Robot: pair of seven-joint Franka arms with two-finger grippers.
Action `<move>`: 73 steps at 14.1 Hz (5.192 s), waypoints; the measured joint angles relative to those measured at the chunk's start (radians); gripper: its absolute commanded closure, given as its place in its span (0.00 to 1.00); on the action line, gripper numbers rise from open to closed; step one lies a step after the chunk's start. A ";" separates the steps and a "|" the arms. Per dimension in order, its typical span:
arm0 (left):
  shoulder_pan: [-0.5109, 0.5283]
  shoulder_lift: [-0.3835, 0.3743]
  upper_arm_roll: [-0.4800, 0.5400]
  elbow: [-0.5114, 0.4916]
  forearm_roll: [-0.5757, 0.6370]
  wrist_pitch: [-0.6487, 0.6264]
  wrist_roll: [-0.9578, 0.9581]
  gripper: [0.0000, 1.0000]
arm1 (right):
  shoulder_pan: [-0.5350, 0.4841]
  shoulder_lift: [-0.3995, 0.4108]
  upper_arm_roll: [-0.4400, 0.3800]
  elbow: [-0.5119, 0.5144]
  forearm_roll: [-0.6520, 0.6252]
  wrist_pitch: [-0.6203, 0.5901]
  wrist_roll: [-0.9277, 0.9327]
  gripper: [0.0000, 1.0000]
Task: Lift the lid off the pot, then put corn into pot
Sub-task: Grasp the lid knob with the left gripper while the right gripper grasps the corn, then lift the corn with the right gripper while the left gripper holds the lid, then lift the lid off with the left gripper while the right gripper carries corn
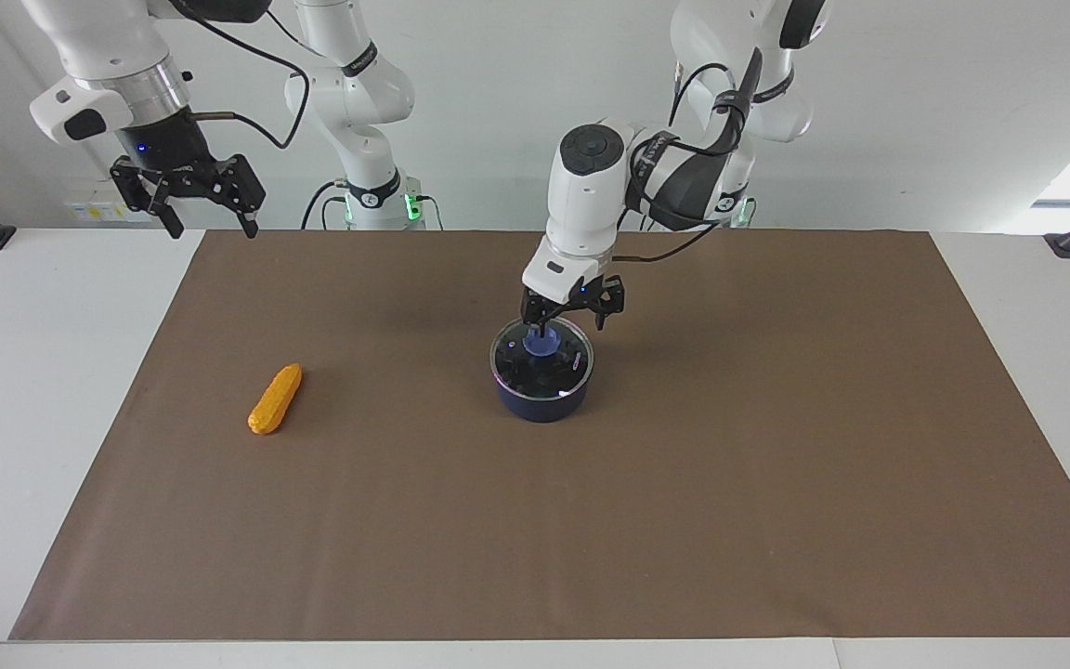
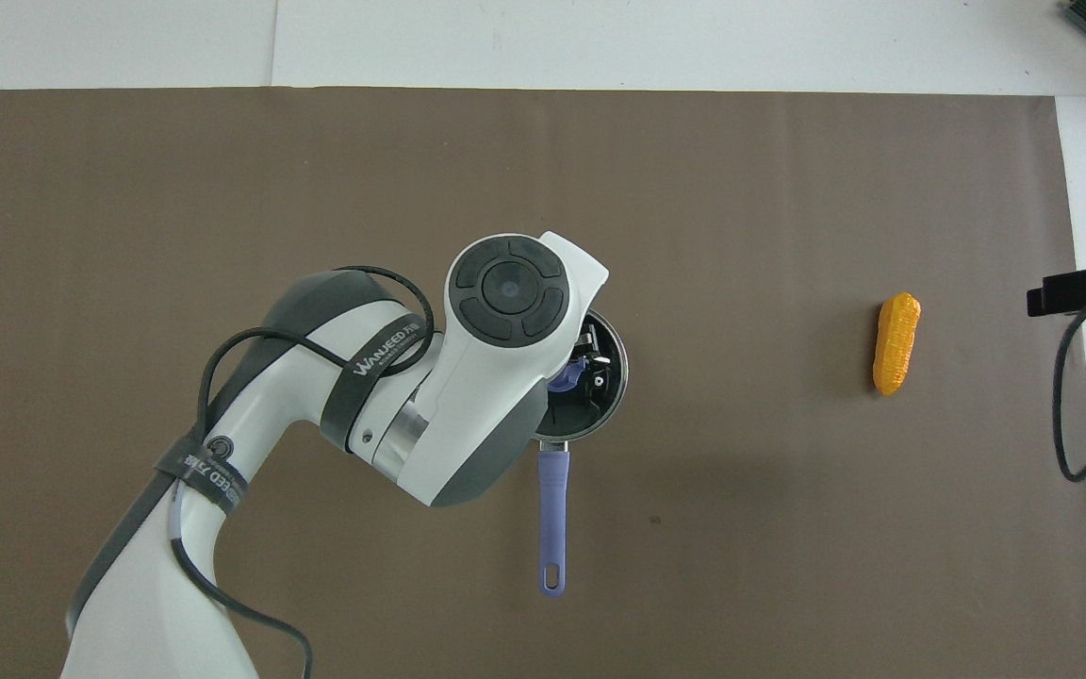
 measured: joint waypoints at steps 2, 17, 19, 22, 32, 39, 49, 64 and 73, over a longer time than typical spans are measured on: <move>-0.016 0.018 0.000 0.012 0.000 0.001 -0.022 0.00 | 0.000 0.024 0.000 -0.035 0.000 0.052 0.000 0.00; -0.068 0.105 0.003 0.061 0.076 0.051 -0.047 0.00 | -0.028 0.387 -0.003 -0.248 0.000 0.588 0.001 0.00; -0.068 0.108 0.005 0.061 0.077 0.052 -0.047 0.00 | -0.046 0.404 -0.003 -0.292 0.000 0.635 0.001 0.00; -0.068 0.112 0.010 0.059 0.077 0.052 -0.047 0.00 | -0.063 0.406 -0.004 -0.329 0.000 0.652 0.001 0.00; -0.068 0.108 0.015 0.040 0.077 0.052 -0.047 0.07 | -0.064 0.404 -0.003 -0.357 0.000 0.652 -0.047 1.00; -0.068 0.105 0.017 0.040 0.077 0.053 -0.046 0.23 | -0.055 0.398 0.000 -0.330 -0.001 0.652 -0.064 1.00; -0.060 0.104 0.020 0.041 0.077 0.080 -0.035 0.25 | -0.025 0.381 0.001 -0.271 -0.001 0.607 -0.065 1.00; -0.015 0.031 0.035 0.048 0.077 0.023 0.035 1.00 | -0.022 0.377 0.005 -0.267 -0.001 0.600 -0.065 1.00; 0.194 -0.046 0.040 0.003 0.077 -0.088 0.394 1.00 | 0.156 0.318 0.013 -0.080 -0.001 0.349 0.191 1.00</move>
